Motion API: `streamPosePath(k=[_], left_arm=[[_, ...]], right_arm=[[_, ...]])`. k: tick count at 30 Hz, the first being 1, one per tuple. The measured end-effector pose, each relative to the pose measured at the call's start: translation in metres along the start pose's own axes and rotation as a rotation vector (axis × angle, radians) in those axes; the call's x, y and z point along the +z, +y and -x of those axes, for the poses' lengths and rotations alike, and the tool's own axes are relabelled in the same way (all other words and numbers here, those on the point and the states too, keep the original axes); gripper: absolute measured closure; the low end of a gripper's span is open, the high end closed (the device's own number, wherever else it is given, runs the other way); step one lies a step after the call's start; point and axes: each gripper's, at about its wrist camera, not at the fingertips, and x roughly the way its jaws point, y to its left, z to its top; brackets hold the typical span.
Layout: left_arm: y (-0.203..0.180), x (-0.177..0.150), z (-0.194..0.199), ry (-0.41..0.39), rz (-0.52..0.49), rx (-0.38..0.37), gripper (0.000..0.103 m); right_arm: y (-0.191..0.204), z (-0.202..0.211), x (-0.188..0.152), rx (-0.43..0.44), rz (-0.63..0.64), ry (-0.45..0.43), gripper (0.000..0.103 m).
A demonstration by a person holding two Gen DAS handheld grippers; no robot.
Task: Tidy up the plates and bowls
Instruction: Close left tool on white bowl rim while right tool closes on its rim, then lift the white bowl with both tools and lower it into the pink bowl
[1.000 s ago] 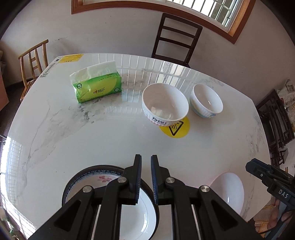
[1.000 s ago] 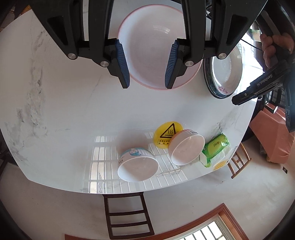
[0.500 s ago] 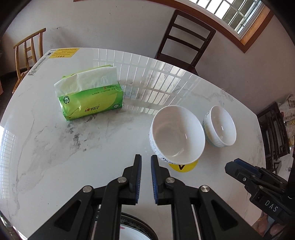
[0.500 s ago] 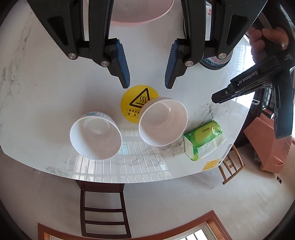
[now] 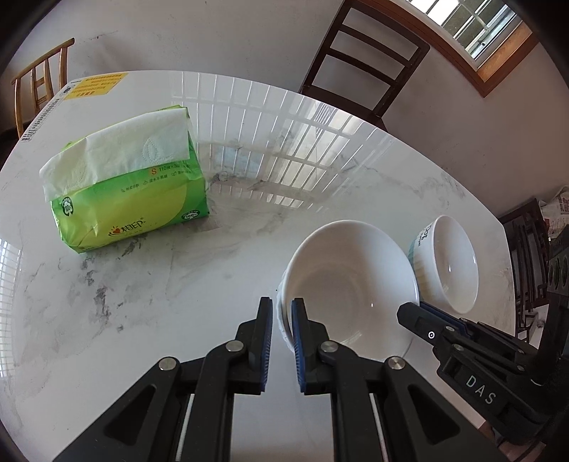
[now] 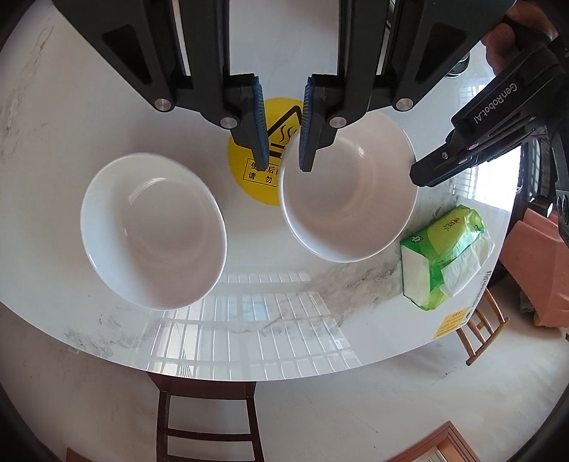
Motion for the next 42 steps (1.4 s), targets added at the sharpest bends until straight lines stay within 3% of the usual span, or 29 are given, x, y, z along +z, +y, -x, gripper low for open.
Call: streamPosePath(k=[8, 19, 42], left_arm=[[0.0, 0.003, -0.019, 0.023, 0.006, 0.0, 0.093], [-0.003, -0.007, -0.005, 0.027, -0.006, 0.019, 0.094], [-0.049, -0.057, 0.064, -0.021, -0.09, 0.01, 0.095]], right_arm=[[-0.003, -0.019, 0.009, 0.015, 0.002, 0.027, 0.093], [-0.001, -0.019, 0.006, 0.017, 0.01, 0.032, 0.094], [-0.009, 0.061, -0.038, 0.01, 0.021, -0.041, 0.094]])
